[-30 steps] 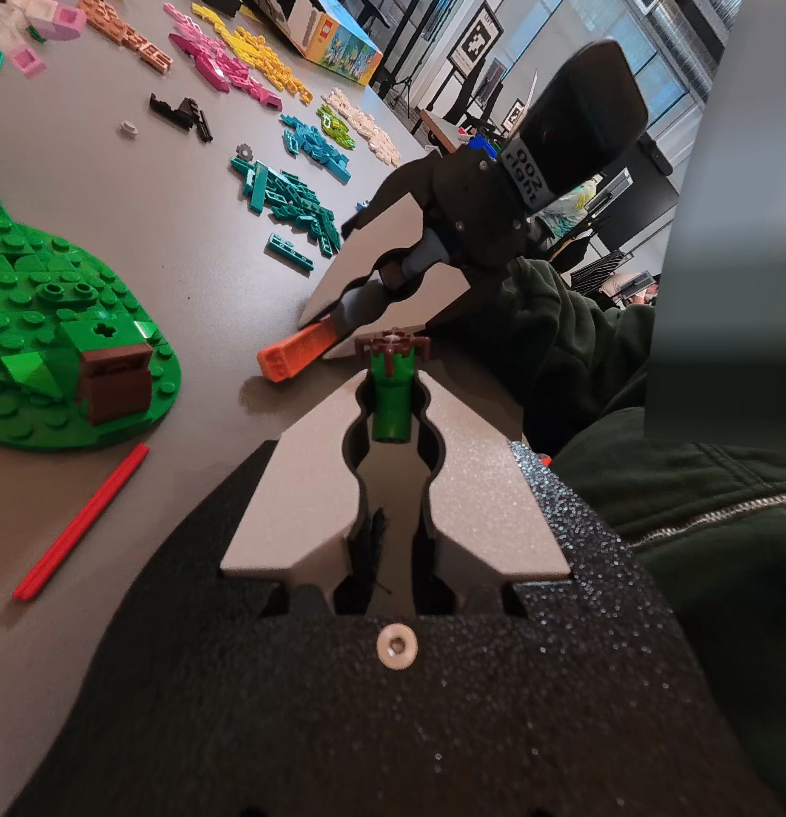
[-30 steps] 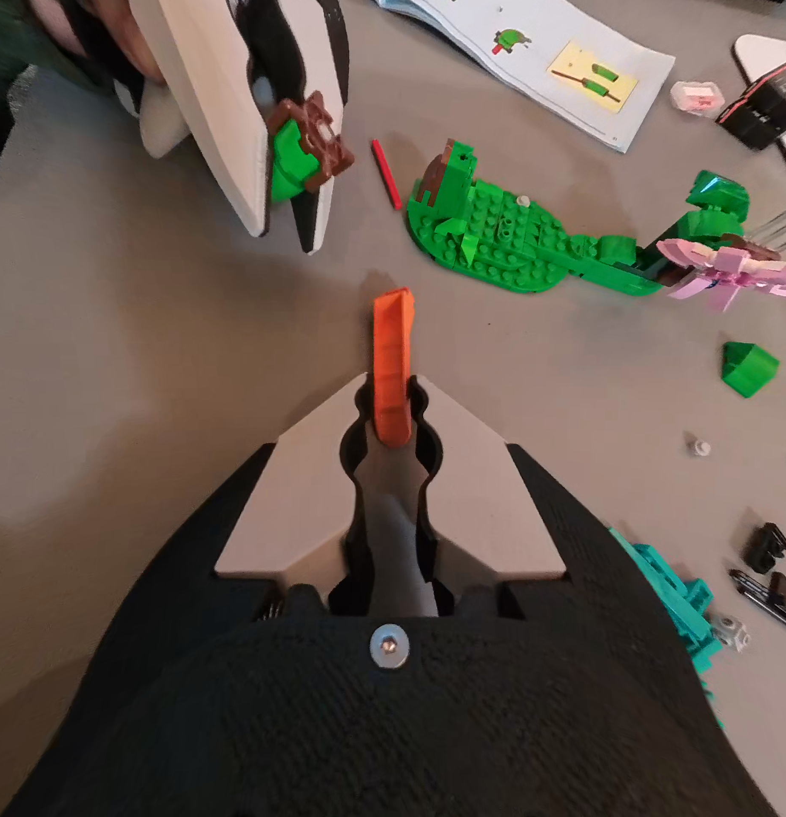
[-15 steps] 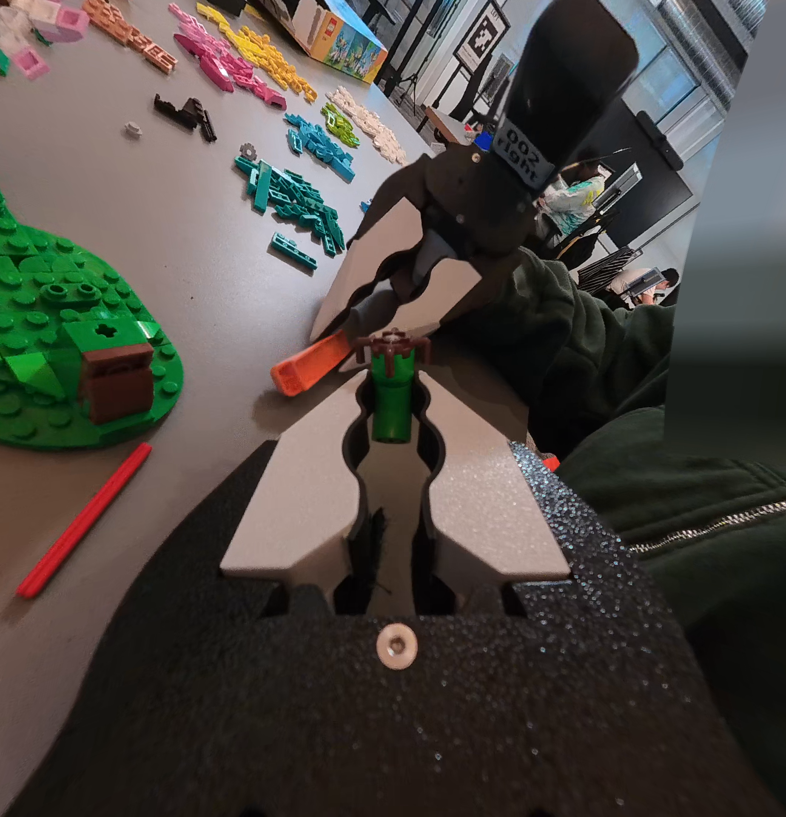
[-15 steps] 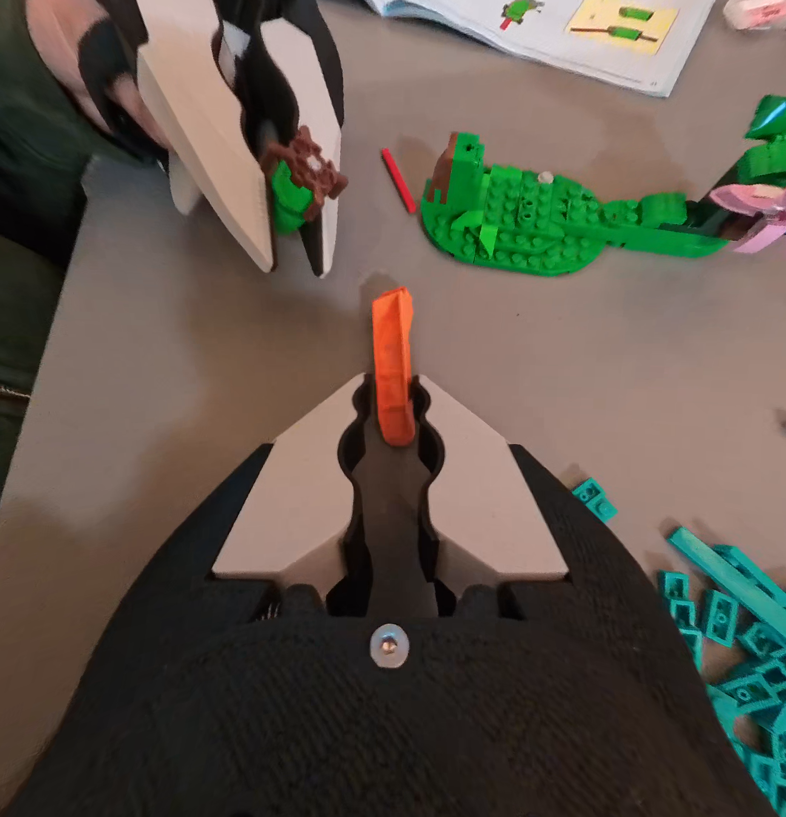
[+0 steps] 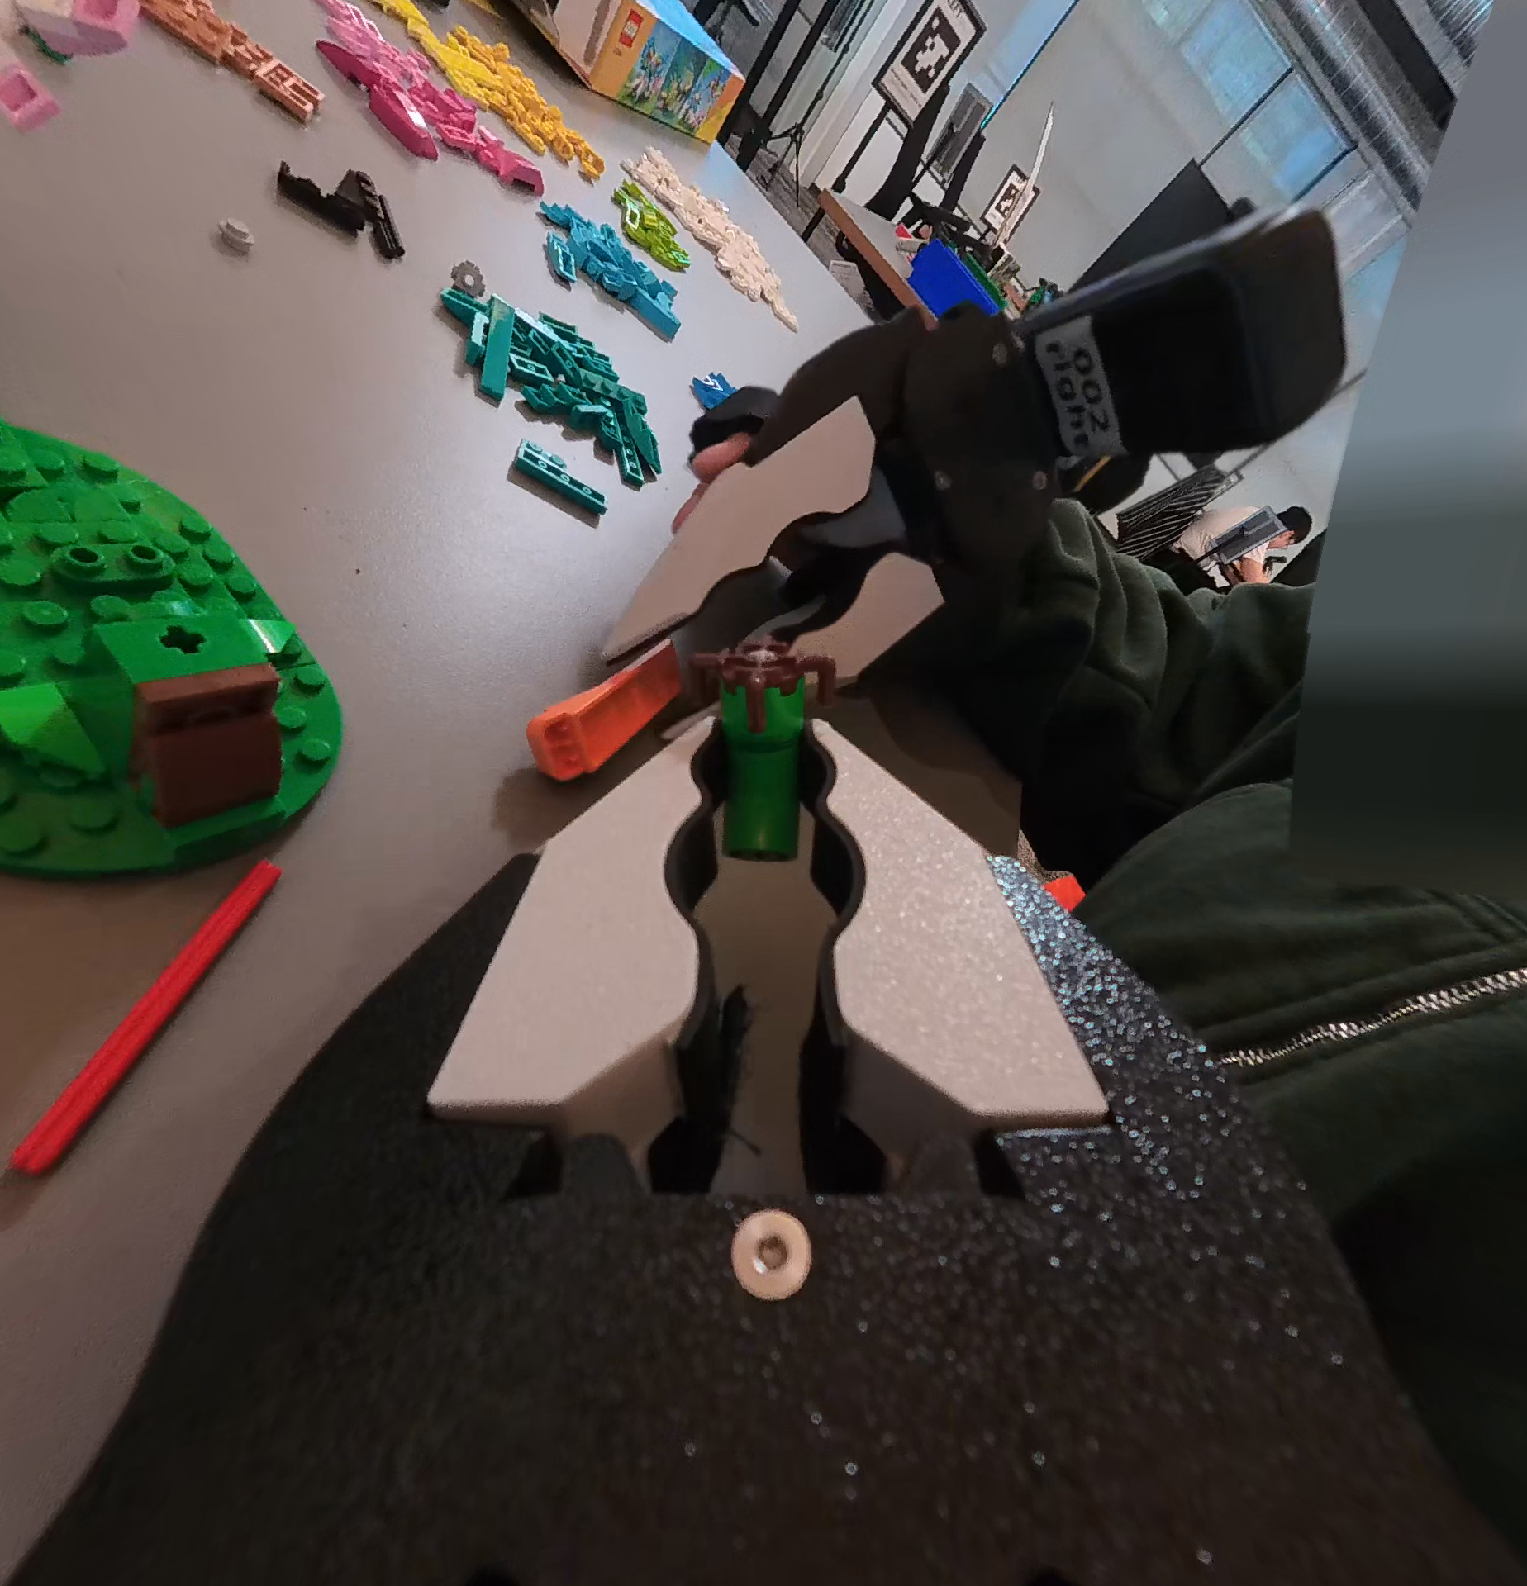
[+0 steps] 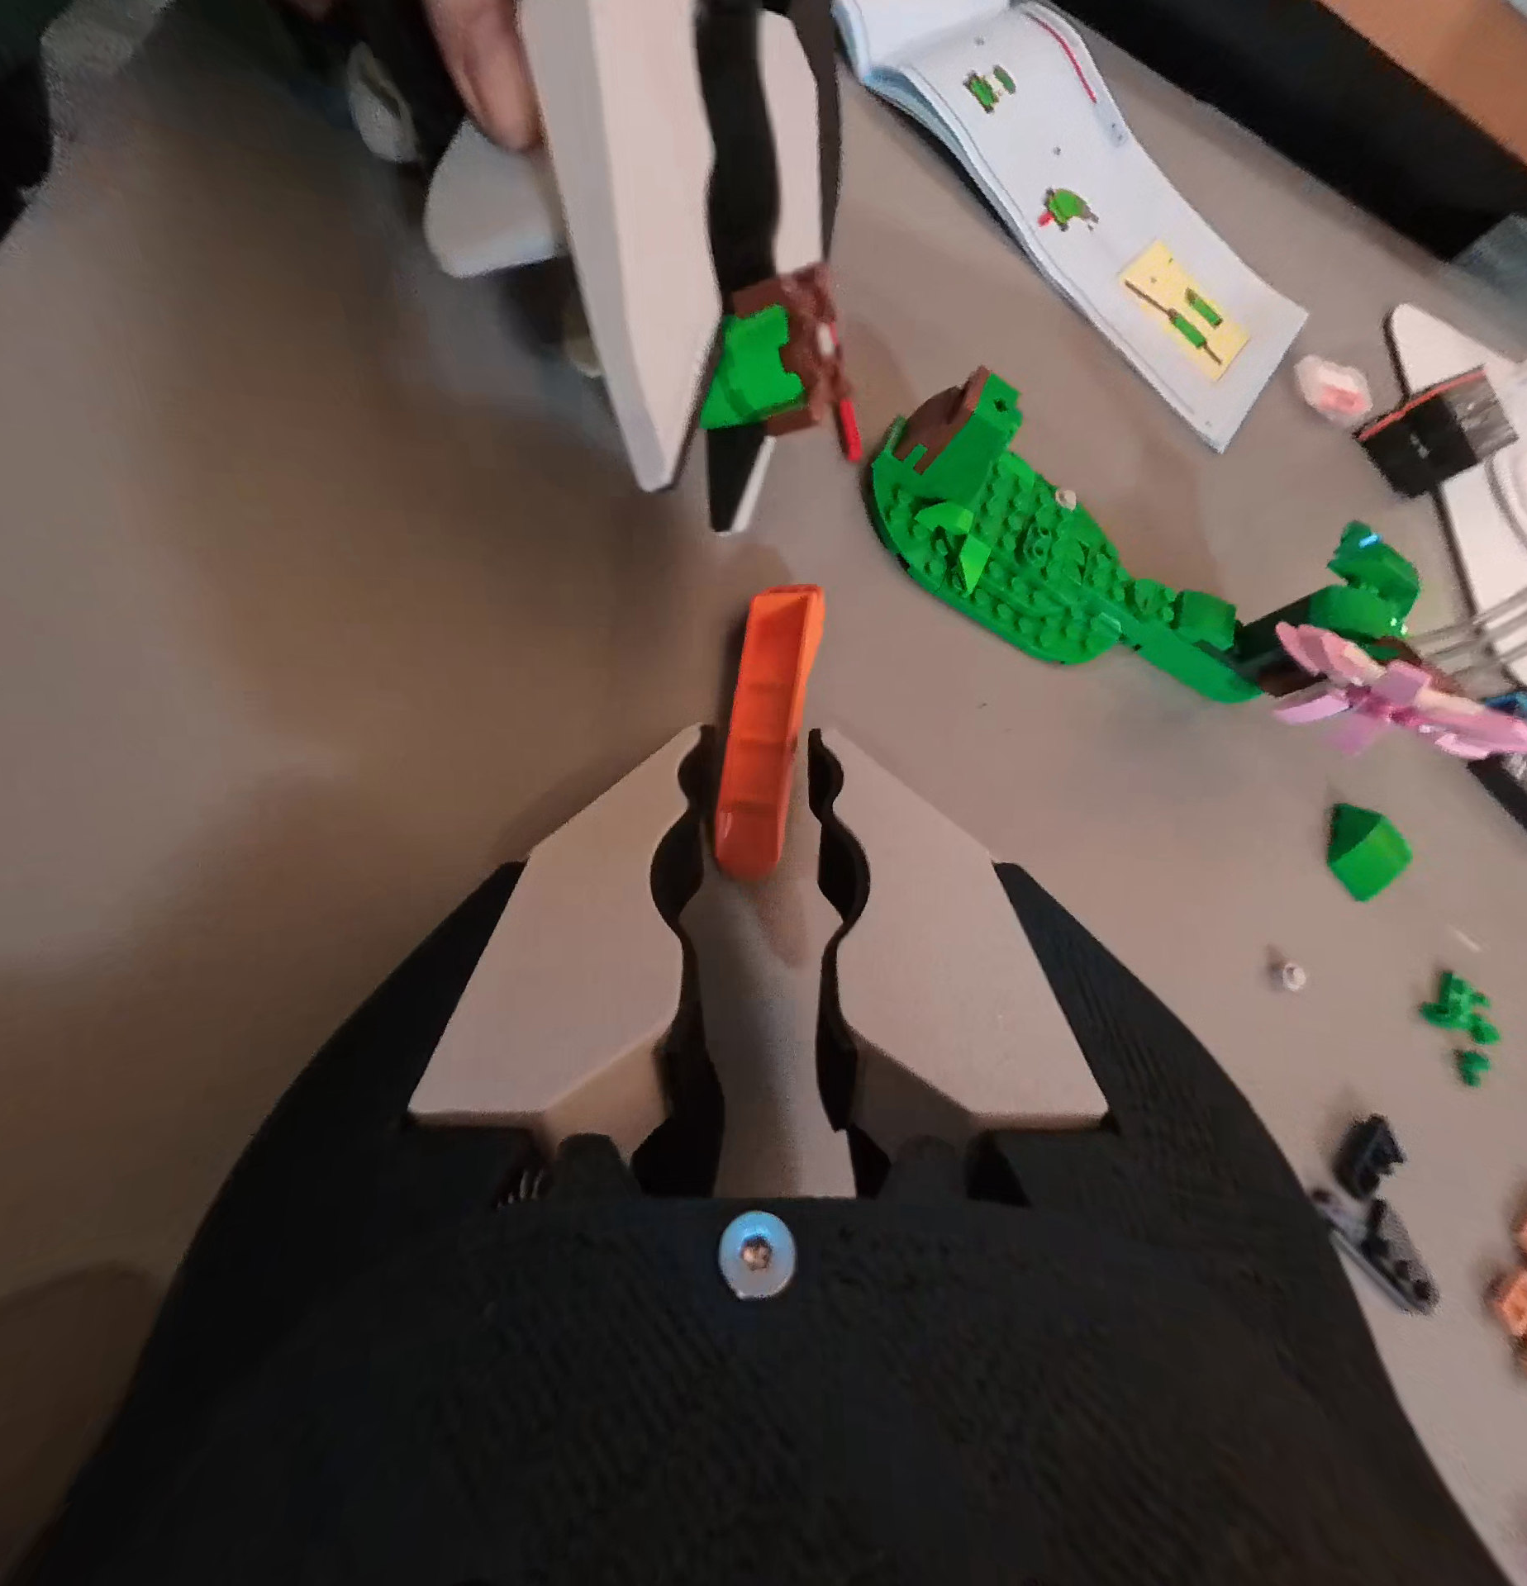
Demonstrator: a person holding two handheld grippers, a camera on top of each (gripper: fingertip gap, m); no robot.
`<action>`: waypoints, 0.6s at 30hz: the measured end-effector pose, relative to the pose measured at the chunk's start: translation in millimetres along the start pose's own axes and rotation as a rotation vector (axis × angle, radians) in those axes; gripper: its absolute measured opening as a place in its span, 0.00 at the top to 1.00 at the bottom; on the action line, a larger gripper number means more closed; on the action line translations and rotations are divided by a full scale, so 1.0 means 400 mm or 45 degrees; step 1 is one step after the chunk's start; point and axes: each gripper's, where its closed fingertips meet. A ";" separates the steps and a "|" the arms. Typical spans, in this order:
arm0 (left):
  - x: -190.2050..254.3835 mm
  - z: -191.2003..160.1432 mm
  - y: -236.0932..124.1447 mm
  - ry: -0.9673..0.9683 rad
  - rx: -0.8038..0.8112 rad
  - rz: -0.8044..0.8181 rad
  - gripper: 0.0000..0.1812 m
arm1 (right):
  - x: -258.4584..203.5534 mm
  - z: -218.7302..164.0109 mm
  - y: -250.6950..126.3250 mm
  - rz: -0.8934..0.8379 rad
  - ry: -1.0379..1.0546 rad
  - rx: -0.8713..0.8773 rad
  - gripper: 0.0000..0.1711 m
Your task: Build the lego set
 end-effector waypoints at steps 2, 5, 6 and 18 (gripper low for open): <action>0.000 -0.001 0.001 0.000 -0.003 -0.001 0.92 | 0.011 -0.005 0.002 -0.011 0.068 -0.011 0.91; 0.001 -0.001 0.001 0.001 -0.005 -0.003 0.92 | 0.025 -0.013 0.003 0.001 0.226 -0.017 0.91; 0.001 -0.002 0.001 0.001 -0.006 -0.004 0.92 | 0.033 -0.019 0.003 -0.007 0.273 -0.030 0.91; 0.005 -0.005 0.003 0.001 -0.017 -0.017 0.92 | 0.065 -0.012 -0.002 -0.060 0.342 0.014 0.82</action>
Point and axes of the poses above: each gripper's, where its closed fingertips meet, y out along the fingers, z out of its top, x = y × z across the jaws, and after that the axes turned 3 degrees about y, right-handed
